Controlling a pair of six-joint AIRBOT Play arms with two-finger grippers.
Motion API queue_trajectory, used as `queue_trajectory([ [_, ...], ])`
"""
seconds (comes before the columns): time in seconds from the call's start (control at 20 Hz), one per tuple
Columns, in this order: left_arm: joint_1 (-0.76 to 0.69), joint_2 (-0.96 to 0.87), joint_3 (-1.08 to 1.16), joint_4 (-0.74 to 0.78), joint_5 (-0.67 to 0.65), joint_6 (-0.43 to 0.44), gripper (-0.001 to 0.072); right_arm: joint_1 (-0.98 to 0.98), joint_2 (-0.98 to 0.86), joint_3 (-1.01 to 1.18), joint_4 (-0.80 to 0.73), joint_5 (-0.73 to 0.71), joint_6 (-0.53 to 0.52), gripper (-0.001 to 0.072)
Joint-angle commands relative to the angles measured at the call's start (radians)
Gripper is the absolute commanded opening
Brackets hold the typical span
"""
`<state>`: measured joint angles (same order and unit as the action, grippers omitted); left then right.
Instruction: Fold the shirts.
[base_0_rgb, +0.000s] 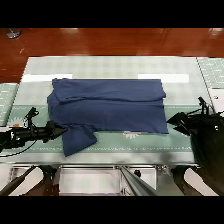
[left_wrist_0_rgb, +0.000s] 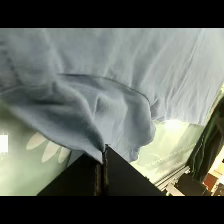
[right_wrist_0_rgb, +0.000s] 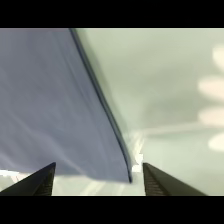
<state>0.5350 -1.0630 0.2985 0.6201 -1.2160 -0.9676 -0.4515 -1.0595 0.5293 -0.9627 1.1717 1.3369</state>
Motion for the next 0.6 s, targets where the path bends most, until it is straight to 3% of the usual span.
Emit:
queue_trajectory([
  [0.0, -0.002, 0.001, 0.006, -0.003, -0.005, 0.007, 0.0020, 0.001, -0.002, -0.035, -0.007, 0.028, 0.020, 0.0627],
  [0.4, -0.002, 0.001, 0.008, -0.031, 0.004, 0.017, 0.0021, 0.004, -0.197, 0.012, 0.201, 0.006, -0.092, 0.0627],
  [0.55, -0.012, 0.001, 0.008, -0.031, 0.022, 0.018, 0.0020, 0.108, -0.251, 0.066, 0.197, -0.009, -0.092, 0.0611],
])
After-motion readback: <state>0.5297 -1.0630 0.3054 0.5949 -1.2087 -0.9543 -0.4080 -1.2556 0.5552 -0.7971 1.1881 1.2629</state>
